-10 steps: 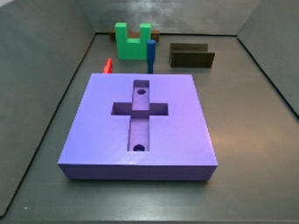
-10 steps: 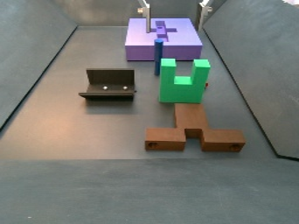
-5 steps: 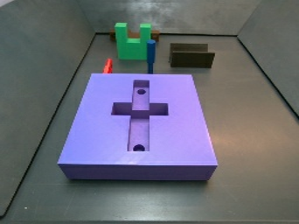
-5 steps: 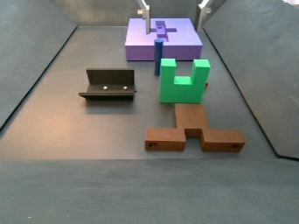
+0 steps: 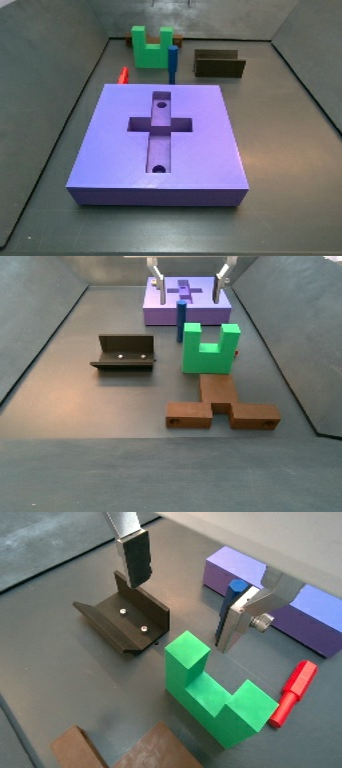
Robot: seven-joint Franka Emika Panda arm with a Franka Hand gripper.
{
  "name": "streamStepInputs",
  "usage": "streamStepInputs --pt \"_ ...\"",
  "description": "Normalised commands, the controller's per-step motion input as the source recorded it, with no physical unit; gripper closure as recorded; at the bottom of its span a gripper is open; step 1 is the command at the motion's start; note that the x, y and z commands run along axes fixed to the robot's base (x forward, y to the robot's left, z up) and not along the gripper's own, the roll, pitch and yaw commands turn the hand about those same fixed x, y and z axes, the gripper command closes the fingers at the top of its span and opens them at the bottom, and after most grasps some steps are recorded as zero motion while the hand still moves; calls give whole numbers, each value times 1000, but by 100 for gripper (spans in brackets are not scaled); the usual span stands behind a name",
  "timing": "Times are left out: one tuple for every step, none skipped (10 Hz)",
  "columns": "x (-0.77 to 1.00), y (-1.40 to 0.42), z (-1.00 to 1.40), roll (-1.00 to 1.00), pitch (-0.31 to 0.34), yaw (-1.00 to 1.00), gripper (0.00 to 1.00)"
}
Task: Pick up the green object. Move up. Move to above the board. Insert the green object.
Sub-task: Pick up the green object.
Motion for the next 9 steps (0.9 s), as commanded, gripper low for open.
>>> streamStepInputs --pt "0 -111 -246 -89 -103 -97 0" --pt "0 -11 -254 -79 -97 -126 0" --pt "14 -3 -271 -79 -93 -106 0" --pt "51 0 -286 -79 -84 -71 0" --pt "51 0 -303 -77 -86 -54 0" --pt "66 0 -320 -83 -83 -40 0" --pt "51 0 -320 -87 -90 -26 0" --pt "94 -9 -309 -70 -56 -29 0" --pt "34 -11 -309 -56 -73 -29 0"
